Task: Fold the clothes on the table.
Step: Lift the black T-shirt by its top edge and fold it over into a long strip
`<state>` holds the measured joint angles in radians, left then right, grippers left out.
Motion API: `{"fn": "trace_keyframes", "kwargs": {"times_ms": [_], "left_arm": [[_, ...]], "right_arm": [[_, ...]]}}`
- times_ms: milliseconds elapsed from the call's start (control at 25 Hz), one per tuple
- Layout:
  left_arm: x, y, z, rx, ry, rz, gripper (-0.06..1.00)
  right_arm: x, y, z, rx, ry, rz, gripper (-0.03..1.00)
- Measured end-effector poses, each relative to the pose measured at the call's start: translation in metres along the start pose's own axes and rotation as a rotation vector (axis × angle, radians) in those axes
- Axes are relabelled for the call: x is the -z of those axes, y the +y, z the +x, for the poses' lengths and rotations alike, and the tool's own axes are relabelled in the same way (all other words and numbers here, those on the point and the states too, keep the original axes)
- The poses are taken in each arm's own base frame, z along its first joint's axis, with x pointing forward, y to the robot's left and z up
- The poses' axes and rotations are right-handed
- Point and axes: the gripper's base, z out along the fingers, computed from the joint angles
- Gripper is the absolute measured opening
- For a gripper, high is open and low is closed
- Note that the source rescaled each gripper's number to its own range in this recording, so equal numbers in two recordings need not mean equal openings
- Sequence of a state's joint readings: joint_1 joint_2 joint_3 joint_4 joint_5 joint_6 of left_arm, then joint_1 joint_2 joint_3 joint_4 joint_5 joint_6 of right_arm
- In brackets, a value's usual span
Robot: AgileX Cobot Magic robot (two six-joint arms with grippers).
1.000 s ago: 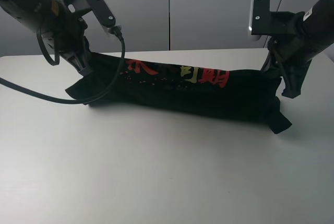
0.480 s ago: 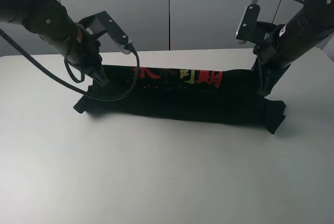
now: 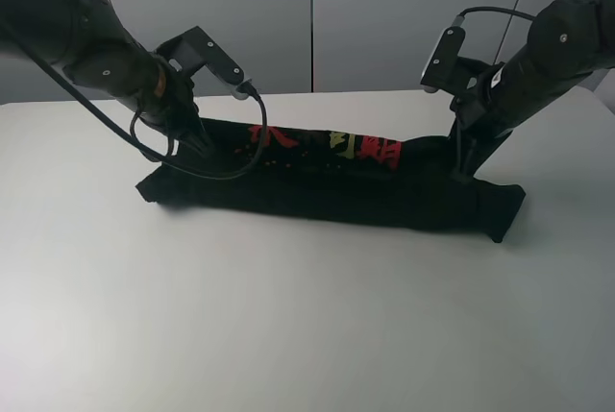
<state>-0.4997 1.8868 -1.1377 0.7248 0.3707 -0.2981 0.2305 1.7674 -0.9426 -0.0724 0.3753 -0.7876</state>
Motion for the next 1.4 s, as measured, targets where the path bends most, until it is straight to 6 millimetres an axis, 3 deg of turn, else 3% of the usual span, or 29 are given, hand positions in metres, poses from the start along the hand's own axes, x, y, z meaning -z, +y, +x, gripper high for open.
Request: {"fn": "trace_keyframes", "kwargs": {"times_ms": [520,1000,1080,1200,1280,1360,1400], "left_arm": [[0.0,0.005,-0.008,0.076,-0.091,-0.053,0.0],[-0.023,-0.002,-0.001,0.092,-0.056,-0.028,0.0],[-0.024,0.003,-0.002,0.124,-0.064,-0.037,0.07],[-0.026,0.012,-0.002,0.167,-0.067,-0.05,0.34],[-0.028,0.016,0.001,0.181,-0.061,-0.055,0.6],[-0.028,0.019,0.003,0.194,-0.054,-0.063,0.87],[-0.028,0.019,0.003,0.194,-0.048,-0.067,0.94]], "right_arm": [[0.0,-0.006,0.004,-0.083,0.045,0.07,0.0],[-0.009,-0.006,0.003,-0.198,0.021,0.081,0.0],[-0.015,-0.005,0.003,-0.239,0.022,0.075,0.02],[-0.019,-0.006,0.001,-0.279,-0.008,0.087,0.21],[-0.018,-0.008,-0.001,-0.281,-0.032,0.1,0.44],[-0.018,-0.009,-0.002,-0.302,-0.054,0.109,0.77],[-0.018,-0.009,-0.003,-0.324,-0.066,0.112,0.9]]}}
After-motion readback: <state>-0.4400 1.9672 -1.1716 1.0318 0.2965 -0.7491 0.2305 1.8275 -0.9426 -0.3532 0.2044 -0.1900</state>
